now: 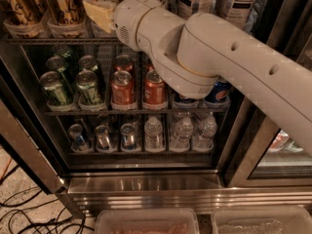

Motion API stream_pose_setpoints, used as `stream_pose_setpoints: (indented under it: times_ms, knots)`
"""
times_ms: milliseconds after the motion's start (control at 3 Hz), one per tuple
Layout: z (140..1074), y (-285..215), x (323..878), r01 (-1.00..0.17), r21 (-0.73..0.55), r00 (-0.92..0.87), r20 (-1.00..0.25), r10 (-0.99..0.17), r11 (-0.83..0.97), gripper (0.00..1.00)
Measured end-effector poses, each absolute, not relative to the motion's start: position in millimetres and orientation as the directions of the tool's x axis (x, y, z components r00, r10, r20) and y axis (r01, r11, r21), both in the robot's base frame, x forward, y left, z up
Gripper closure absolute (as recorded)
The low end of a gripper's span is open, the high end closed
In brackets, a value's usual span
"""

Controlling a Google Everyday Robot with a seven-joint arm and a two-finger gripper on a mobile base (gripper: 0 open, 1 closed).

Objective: Pick 7up can from top shelf of fridge

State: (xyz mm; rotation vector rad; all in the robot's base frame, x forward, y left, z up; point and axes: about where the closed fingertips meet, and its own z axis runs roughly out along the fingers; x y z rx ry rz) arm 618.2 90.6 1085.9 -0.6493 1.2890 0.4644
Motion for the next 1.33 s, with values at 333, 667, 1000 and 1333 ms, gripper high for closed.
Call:
stream_pose_setpoints:
  times_ms: [333,667,1000,1333]
  knots:
    - [1099.3,88.1,611.7,-0.648,-0.202,0.278,-0.96,-0.019,0.734,1.0]
    - [1103.5,85.1,602.6,-0.652,-0.215,0.308,-0.951,-0.005,0.727,1.0]
    - [1098.3,79.1,585.2,-0.67,-0.229,0.317,-0.948,-0.006,0.706,1.0]
    - [1087.0,74.1,564.7,-0.7,-0.241,0.312,-0.95,-0.016,0.673,1.0]
